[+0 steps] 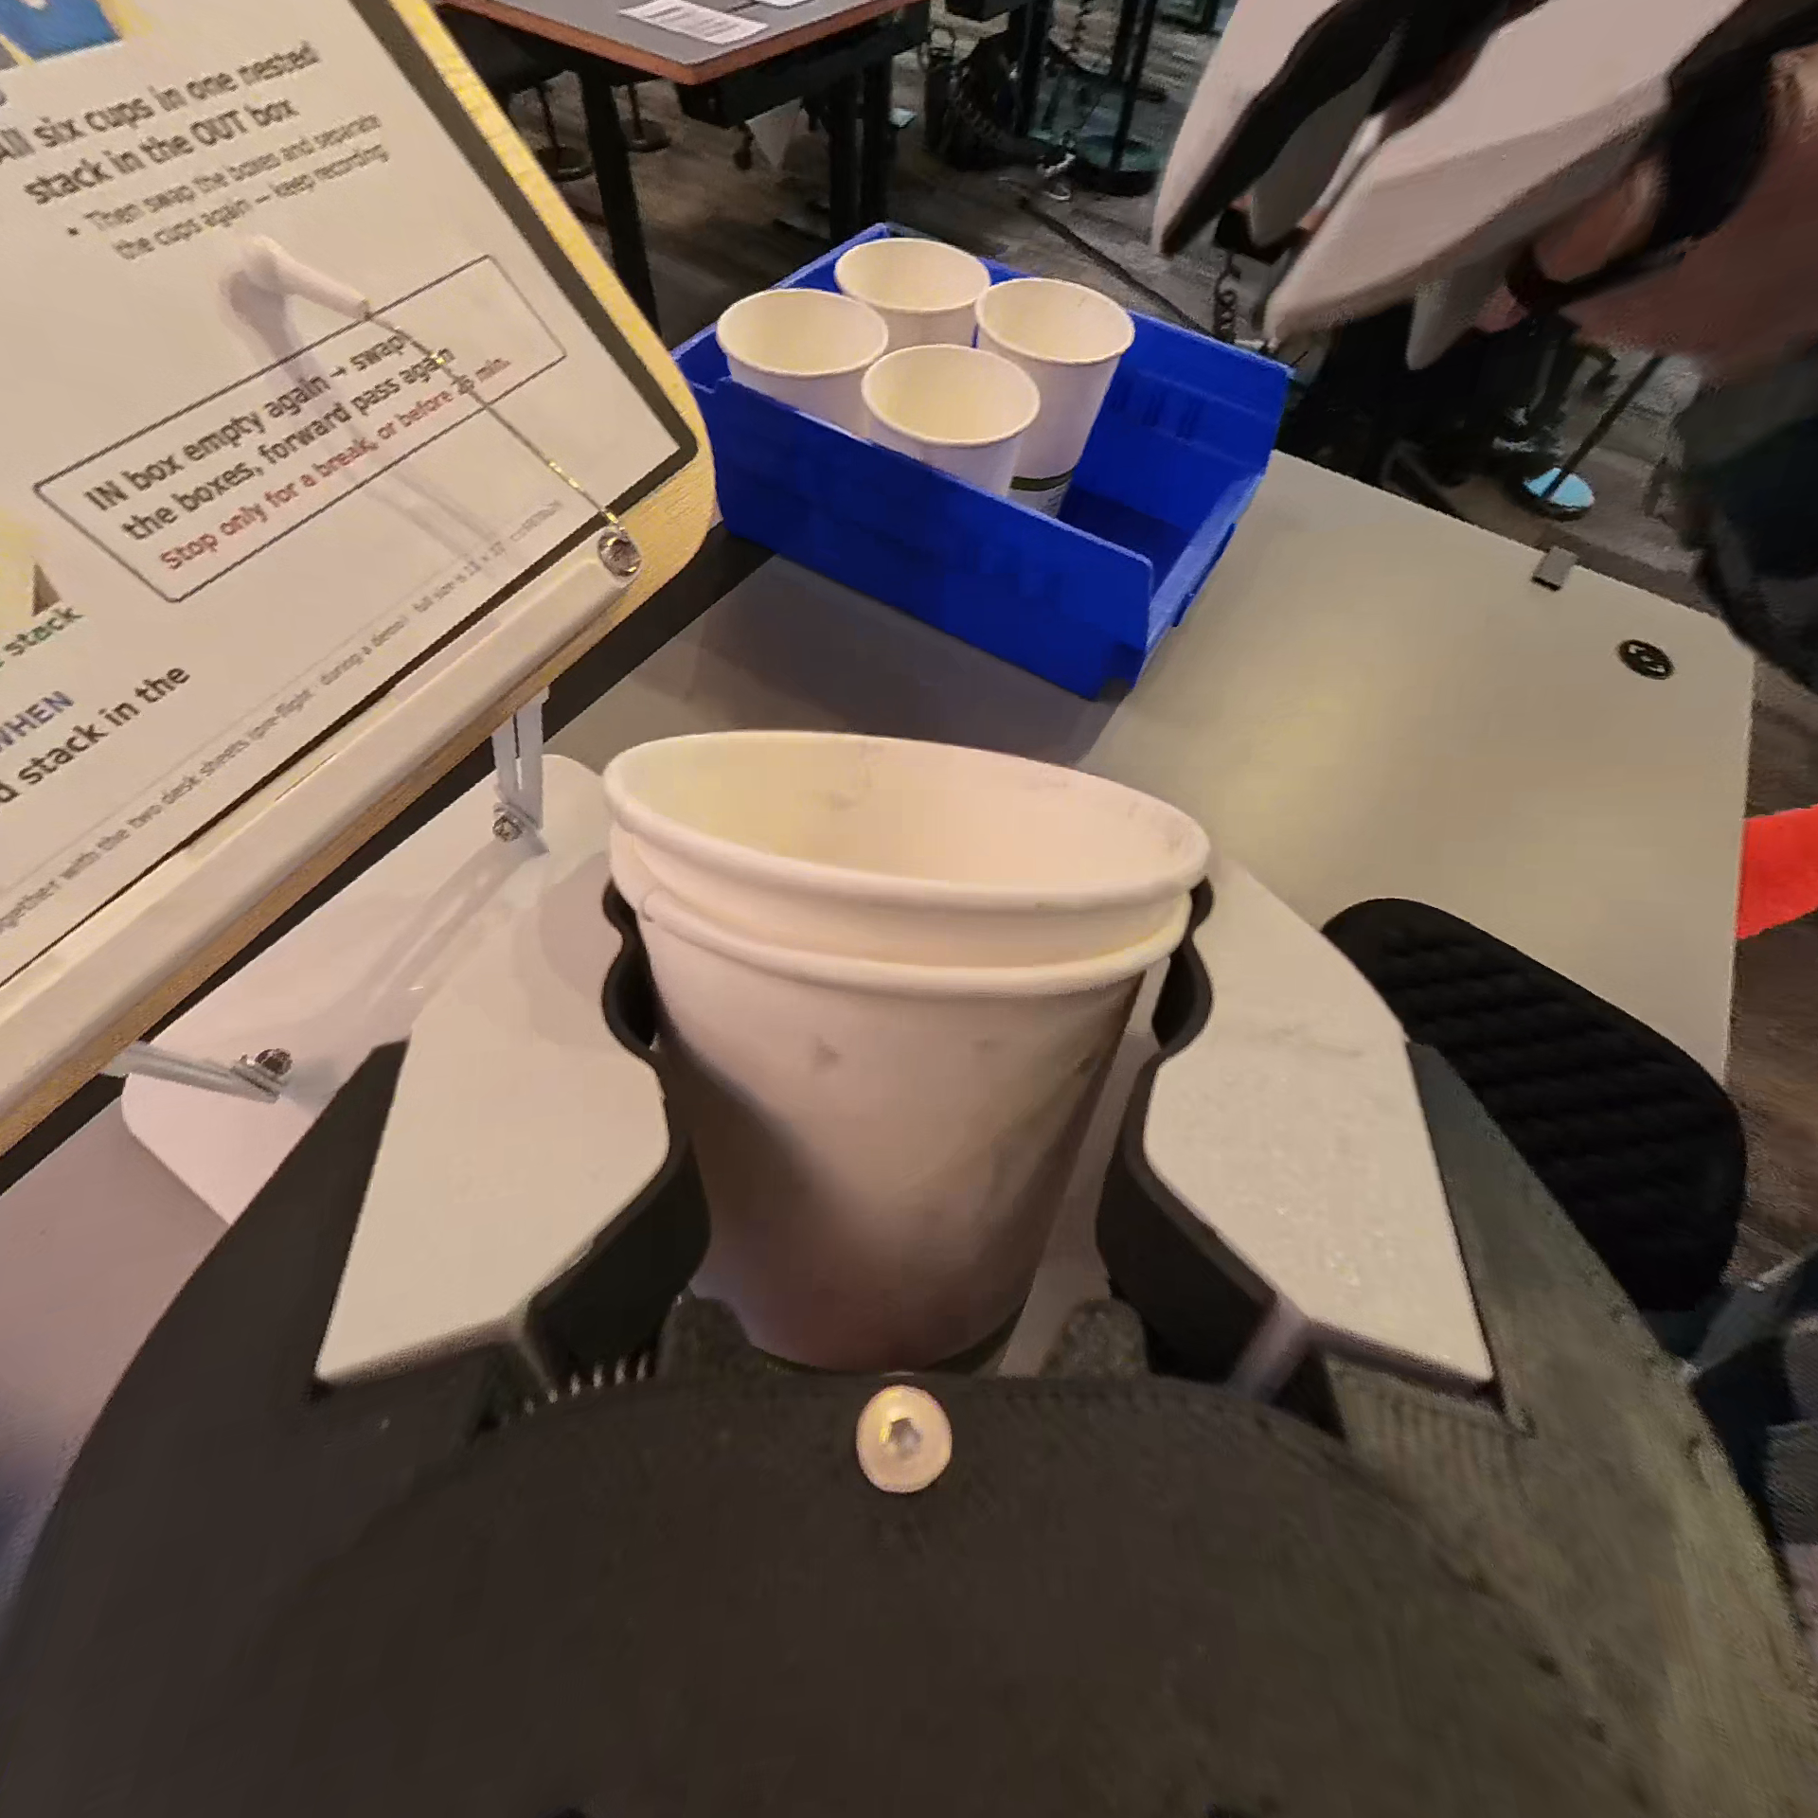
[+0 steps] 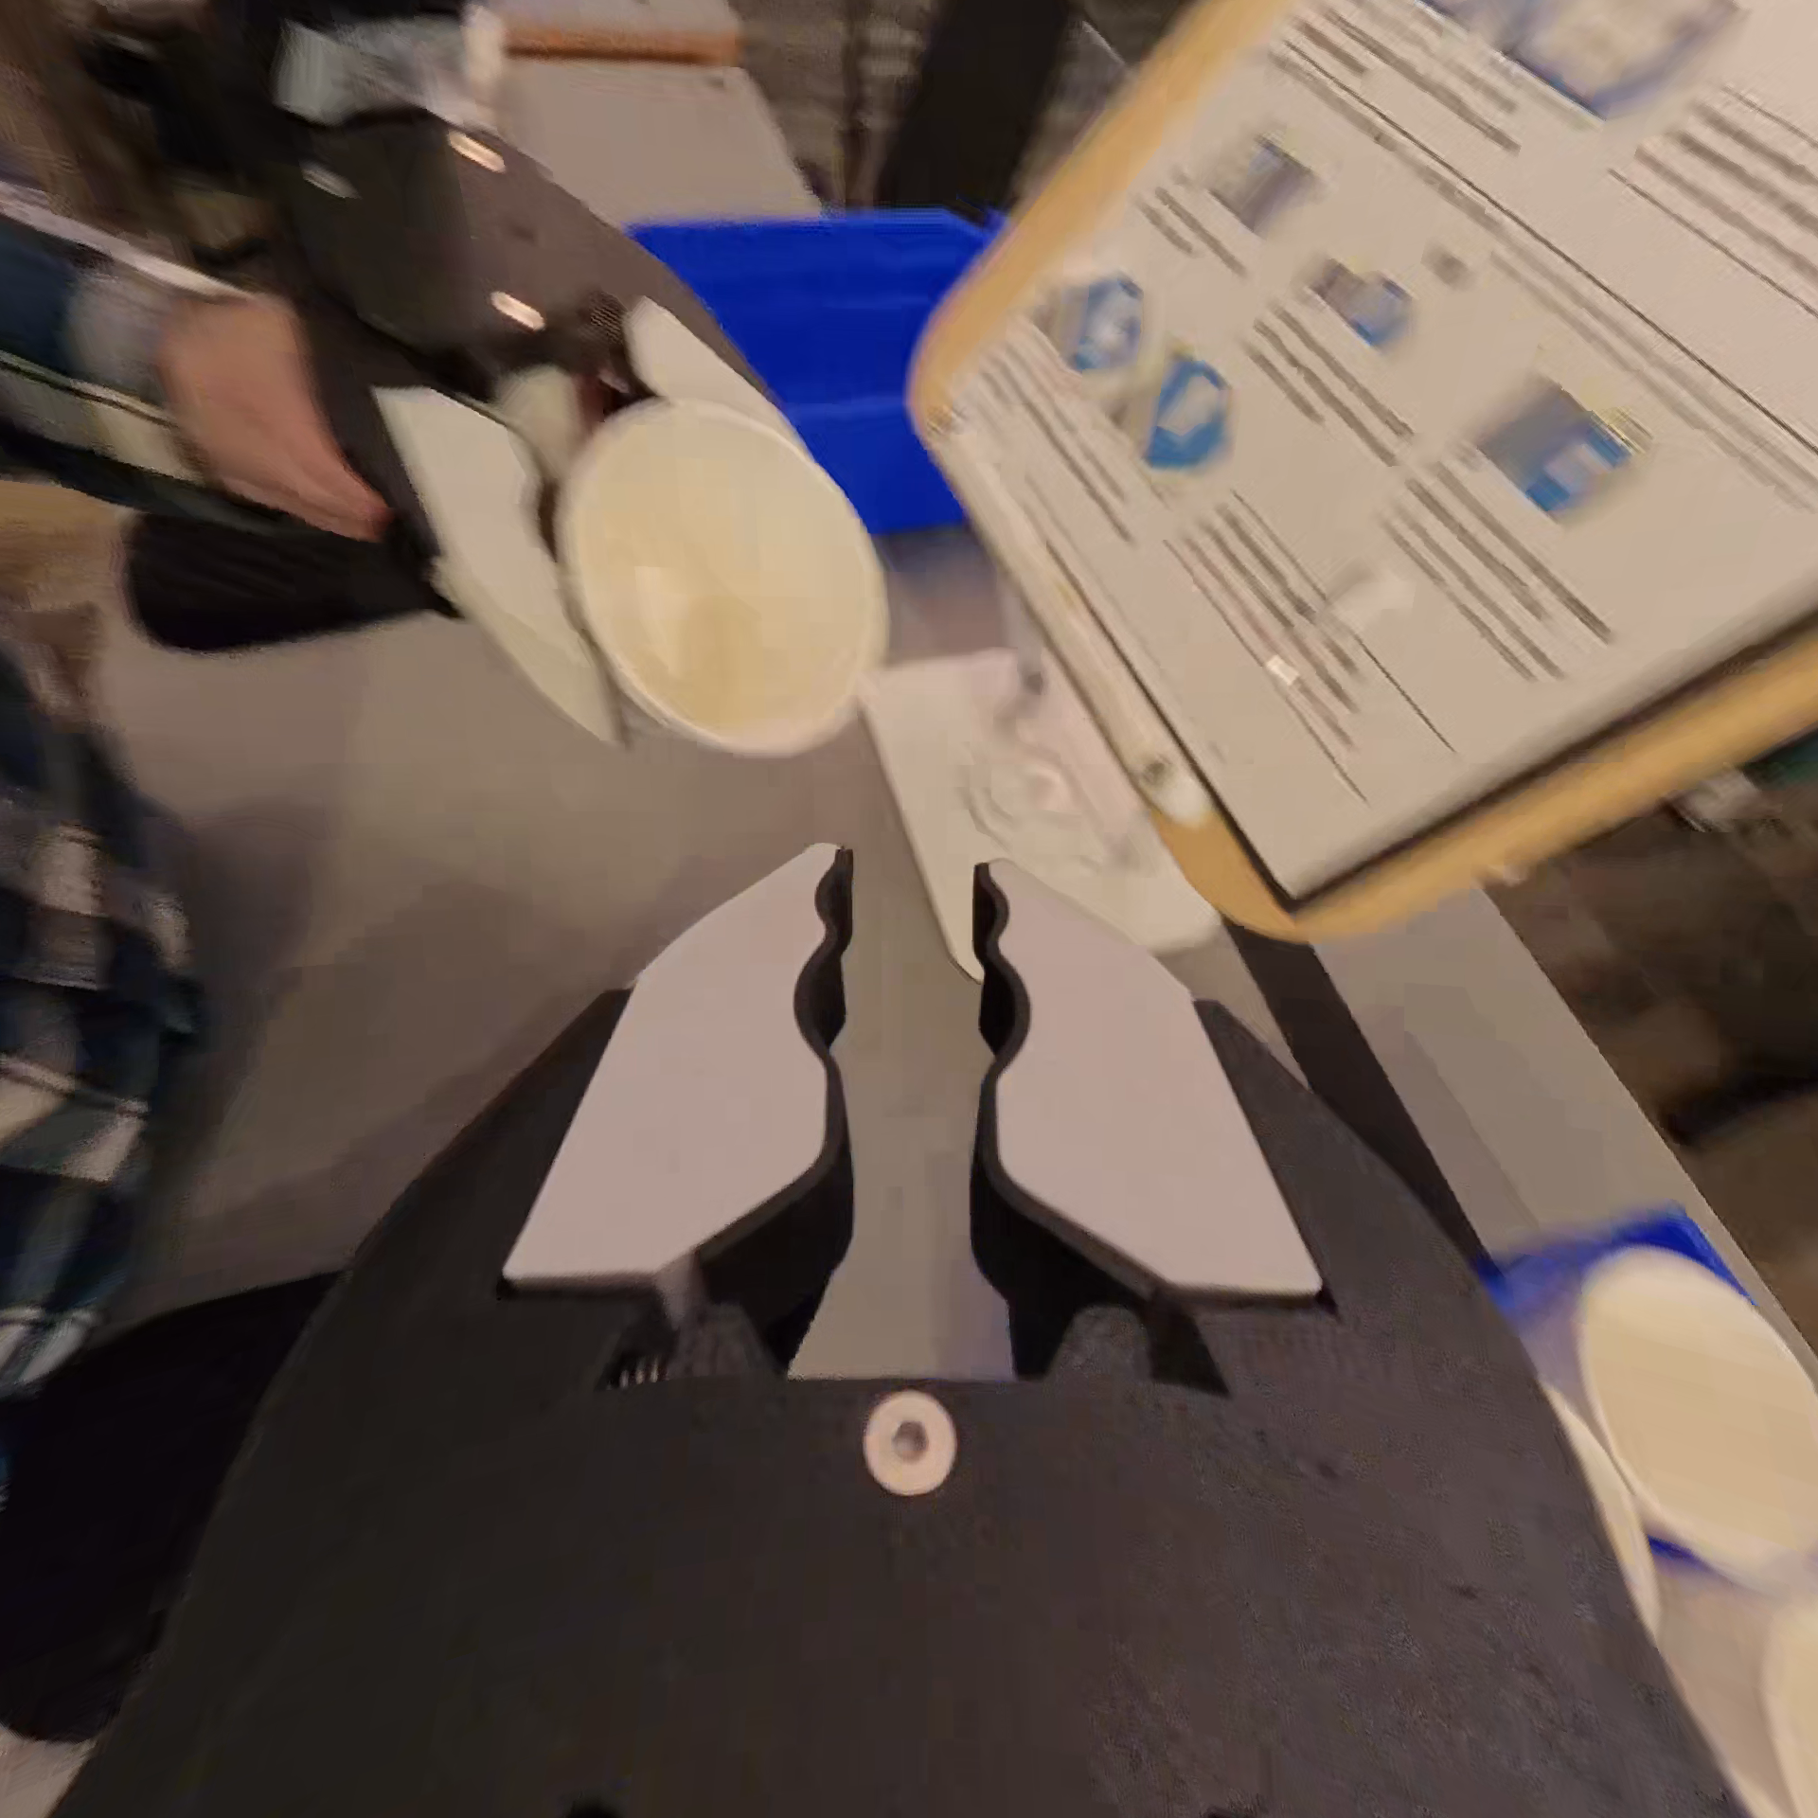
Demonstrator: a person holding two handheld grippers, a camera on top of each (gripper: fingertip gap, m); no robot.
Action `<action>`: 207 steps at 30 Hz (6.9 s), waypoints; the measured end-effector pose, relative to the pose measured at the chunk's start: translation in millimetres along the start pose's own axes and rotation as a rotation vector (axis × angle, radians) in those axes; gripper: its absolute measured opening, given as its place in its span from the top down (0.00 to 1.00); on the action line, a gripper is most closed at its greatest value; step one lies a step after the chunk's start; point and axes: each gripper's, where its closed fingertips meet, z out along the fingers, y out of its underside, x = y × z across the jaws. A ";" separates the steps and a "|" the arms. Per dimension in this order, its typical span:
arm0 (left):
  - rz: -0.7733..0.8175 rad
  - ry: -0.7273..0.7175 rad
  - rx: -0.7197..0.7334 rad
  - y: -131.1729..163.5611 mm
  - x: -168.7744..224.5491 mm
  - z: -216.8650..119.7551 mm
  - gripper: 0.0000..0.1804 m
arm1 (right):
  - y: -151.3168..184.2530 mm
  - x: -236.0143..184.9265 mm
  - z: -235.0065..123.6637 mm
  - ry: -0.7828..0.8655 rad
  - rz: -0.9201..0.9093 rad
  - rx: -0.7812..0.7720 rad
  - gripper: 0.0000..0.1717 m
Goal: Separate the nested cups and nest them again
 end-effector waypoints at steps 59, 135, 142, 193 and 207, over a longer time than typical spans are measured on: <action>0.184 0.206 -0.108 27.6 30.4 -40.2 0.50 | -71.7 -103.5 50.8 -0.393 -0.032 0.061 0.97; 0.377 -0.126 -0.167 30.9 -12.2 -30.6 0.51 | -22.1 32.8 -91.8 0.125 0.234 0.085 0.98; 0.384 -0.104 -0.174 28.9 -4.9 -18.2 0.51 | 78.8 78.6 -148.5 0.467 0.252 -0.275 0.98; 0.237 0.143 -0.137 15.1 55.0 24.6 0.51 | 8.0 -86.8 19.6 -0.237 -0.025 0.063 0.91; 0.230 0.135 -0.028 -11.5 50.3 19.1 0.56 | 18.8 -41.7 -52.1 -0.050 0.009 0.051 0.99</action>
